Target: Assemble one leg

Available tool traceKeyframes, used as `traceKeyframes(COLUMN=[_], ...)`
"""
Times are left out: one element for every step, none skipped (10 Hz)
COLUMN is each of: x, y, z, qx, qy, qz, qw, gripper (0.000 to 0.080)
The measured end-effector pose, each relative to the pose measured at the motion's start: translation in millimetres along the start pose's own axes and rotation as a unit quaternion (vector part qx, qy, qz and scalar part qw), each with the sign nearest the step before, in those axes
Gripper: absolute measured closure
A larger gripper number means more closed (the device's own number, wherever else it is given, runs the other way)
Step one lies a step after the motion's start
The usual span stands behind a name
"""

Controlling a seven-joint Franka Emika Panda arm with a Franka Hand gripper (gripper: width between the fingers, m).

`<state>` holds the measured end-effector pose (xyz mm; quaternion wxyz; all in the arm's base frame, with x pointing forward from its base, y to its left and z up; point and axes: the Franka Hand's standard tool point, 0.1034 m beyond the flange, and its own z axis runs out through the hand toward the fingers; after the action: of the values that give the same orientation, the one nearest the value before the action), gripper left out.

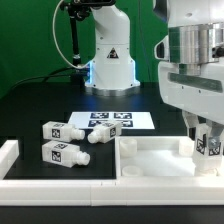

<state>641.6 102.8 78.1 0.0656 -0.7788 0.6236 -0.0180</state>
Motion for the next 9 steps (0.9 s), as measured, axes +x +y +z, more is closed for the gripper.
traceKeyframes(x=[0.5, -0.2, -2.4, -4.7, -9.0, -15.1, -11.7, -10.1, -11.2], y=[0.1, 1.8, 2.2, 1.5, 3.1, 5.4, 5.3, 5.4, 5.4], z=[0.3, 0.0, -2.1, -2.2, -0.7, -0.3, 0.1, 0.1, 0.5], qx=[0.0, -0.009, -0.022, -0.023, -0.025, -0.027, -0.027, -0.027, -0.027], qy=[0.0, 0.001, -0.001, -0.001, -0.004, -0.006, -0.006, -0.006, -0.007], qz=[-0.012, -0.067, -0.174, -0.28, -0.347, -0.393, -0.416, -0.443, -0.469], qw=[1.0, 0.998, 0.985, 0.96, 0.937, 0.919, 0.909, 0.896, 0.883], gripper=[0.0433, 0.0433, 0.0297, 0.0182, 0.0159, 0.0159, 0.0151, 0.0151, 0.015])
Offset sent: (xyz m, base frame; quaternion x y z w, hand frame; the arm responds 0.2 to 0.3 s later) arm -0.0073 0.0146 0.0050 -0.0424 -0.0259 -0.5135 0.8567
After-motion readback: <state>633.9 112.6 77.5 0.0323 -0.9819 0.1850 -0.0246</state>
